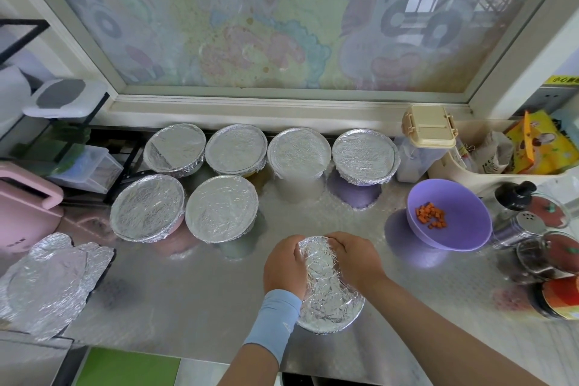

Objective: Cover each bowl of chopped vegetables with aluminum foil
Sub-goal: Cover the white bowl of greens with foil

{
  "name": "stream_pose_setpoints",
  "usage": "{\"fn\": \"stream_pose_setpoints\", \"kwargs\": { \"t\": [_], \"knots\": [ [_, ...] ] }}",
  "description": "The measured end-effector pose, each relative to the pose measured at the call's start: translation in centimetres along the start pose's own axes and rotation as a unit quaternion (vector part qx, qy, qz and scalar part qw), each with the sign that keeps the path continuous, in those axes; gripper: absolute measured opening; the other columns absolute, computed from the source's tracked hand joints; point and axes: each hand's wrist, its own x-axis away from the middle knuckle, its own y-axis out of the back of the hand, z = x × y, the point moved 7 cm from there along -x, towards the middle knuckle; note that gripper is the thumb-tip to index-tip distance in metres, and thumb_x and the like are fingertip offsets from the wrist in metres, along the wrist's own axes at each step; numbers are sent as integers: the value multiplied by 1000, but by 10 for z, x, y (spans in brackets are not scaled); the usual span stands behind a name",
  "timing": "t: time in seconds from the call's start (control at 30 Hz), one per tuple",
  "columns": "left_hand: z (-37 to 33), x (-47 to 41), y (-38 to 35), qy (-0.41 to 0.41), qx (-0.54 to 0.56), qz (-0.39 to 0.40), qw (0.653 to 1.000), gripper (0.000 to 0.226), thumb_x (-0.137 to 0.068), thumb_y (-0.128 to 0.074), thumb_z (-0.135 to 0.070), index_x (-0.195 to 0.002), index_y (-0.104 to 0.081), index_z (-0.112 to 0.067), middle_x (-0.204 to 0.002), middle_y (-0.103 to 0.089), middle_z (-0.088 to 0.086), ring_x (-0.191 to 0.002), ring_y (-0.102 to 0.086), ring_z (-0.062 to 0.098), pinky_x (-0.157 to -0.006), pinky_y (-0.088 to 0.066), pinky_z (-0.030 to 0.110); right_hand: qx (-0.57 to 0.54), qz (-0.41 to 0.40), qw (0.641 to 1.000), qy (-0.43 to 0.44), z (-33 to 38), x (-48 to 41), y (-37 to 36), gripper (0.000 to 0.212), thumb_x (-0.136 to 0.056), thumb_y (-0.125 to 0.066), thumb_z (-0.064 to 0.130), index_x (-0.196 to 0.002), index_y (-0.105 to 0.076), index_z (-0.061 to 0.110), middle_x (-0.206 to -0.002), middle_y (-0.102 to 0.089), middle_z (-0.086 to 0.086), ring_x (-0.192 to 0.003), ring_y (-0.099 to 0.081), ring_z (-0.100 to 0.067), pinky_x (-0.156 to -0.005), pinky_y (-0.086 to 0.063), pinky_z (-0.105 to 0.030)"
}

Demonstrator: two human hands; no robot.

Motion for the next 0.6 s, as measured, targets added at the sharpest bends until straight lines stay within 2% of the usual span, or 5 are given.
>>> {"fn": "stream_pose_setpoints", "kwargs": {
  "t": [0.17,0.23,0.37,0.53,0.6],
  "knots": [
    [-19,2,-9,-176,-116,55,976,47,-104,-31,-22,-151,-33,-23,-158,-30,-9,-147,-20,13,-117,-10,21,60,1,997,38,4,-1,1,31,-102,-44,34,-127,-62,33,-123,-67,8,-115,-60,-18,-98,-45,-29],
    [-20,9,-19,-217,-167,94,957,54,-101,-24,-33,-154,-26,-21,-161,-23,-8,-149,-17,13,-117,-3,21,139,-30,985,98,14,8,-2,42,-102,-33,33,-138,-55,24,-139,-57,5,-128,-53,-19,-107,-37,-29],
    [-10,14,-29,-224,-238,91,941,54,-93,-37,-40,-140,-52,-20,-143,-53,-5,-130,-52,14,-109,-38,35,229,-49,956,177,23,31,-21,52,-93,-33,30,-137,-56,12,-142,-54,-4,-129,-53,-23,-105,-34,-33],
    [-15,13,-27,-210,-238,83,945,55,-96,-27,-35,-150,-34,-23,-152,-38,-6,-139,-38,15,-116,-30,33,248,-24,959,137,19,28,-17,56,-95,-31,40,-145,-46,19,-150,-45,1,-134,-48,-21,-105,-45,-39],
    [-15,11,-23,-201,-236,75,948,53,-98,-29,-33,-150,-30,-25,-151,-37,-7,-138,-35,15,-115,-30,32,250,-8,960,128,20,27,-18,59,-97,-25,45,-149,-40,22,-154,-39,1,-139,-42,-21,-108,-39,-43]
  ]
}}
